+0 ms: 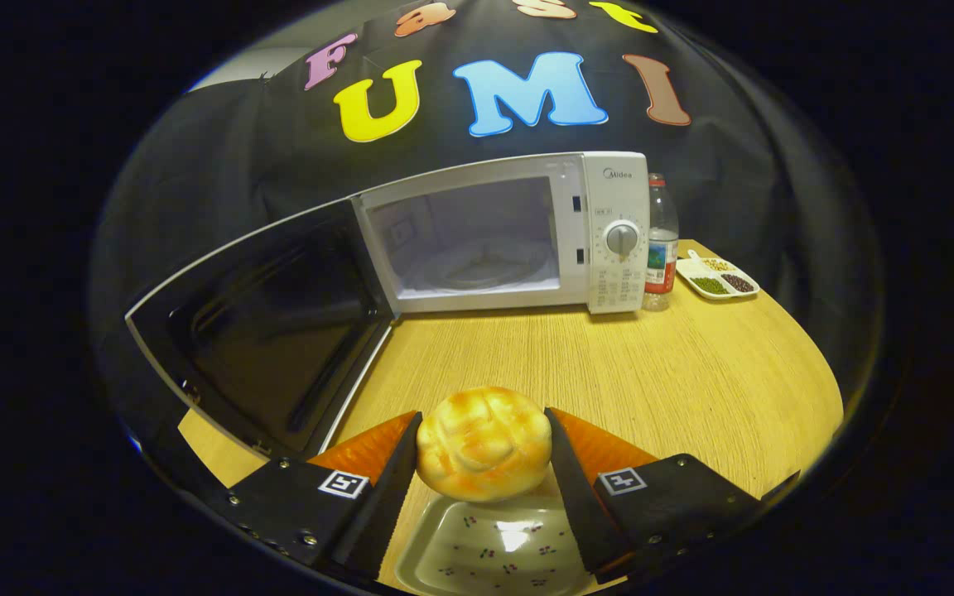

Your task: Open the microwave, put the food inside, and close the microwave door.

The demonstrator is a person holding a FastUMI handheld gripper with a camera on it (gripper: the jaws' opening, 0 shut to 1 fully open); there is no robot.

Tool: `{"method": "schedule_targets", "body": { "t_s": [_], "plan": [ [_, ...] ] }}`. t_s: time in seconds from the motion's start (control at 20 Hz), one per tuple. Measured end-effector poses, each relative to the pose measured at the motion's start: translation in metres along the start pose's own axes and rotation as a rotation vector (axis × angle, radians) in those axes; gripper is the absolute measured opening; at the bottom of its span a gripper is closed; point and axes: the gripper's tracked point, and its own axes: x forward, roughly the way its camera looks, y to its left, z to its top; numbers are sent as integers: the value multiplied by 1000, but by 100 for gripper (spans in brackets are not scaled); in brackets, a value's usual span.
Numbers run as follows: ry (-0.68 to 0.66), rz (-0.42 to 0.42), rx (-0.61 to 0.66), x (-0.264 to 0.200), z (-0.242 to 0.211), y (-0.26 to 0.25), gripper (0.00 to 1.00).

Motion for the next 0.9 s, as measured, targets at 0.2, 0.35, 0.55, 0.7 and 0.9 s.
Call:
{"method": "schedule_targets", "body": {
  "t_s": [0.2,0.35,0.55,0.7,0.9],
  "plan": [
    [-63,4,62,31,40,1,86],
    [-98,14,113,56,62,7,86],
    [-135,37,184,89,86,18,86],
    [-169,34,260,115,100,19,86],
    [-201,28,370,156,112,17,85]
  ]
}}
